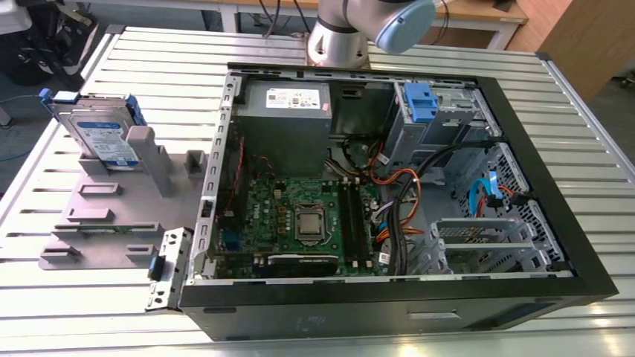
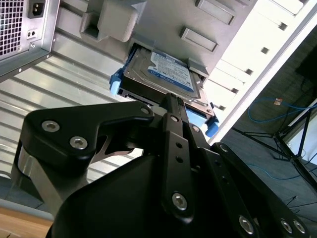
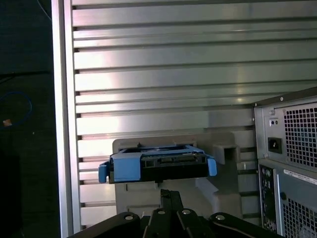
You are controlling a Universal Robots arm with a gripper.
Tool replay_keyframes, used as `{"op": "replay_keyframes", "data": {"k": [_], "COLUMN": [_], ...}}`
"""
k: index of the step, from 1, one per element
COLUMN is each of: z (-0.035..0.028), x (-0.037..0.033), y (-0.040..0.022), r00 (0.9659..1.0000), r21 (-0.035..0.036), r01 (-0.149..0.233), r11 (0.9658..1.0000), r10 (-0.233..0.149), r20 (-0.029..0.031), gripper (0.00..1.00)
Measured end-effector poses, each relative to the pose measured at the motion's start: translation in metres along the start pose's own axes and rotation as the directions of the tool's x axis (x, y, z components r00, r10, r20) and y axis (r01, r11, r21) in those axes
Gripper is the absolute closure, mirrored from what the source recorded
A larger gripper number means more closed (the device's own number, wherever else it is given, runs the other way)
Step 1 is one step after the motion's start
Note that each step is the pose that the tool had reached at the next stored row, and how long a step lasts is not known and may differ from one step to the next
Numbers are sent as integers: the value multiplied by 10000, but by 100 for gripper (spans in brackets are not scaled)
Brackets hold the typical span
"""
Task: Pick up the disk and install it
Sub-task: 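Reach for the disk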
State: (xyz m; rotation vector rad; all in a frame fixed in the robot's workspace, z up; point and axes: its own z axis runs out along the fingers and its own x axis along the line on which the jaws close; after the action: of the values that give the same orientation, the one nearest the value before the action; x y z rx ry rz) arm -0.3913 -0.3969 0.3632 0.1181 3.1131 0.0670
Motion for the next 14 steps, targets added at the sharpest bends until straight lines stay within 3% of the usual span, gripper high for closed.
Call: {"op": "replay_keyframes", "data": {"k": [14], "z": [113], "x": [10], "y": [67], "r00": [10000], "r21": [6], "r01": [2], "r11": [10000], "r10": [-2], "r20": [-6], "gripper": [89]}}
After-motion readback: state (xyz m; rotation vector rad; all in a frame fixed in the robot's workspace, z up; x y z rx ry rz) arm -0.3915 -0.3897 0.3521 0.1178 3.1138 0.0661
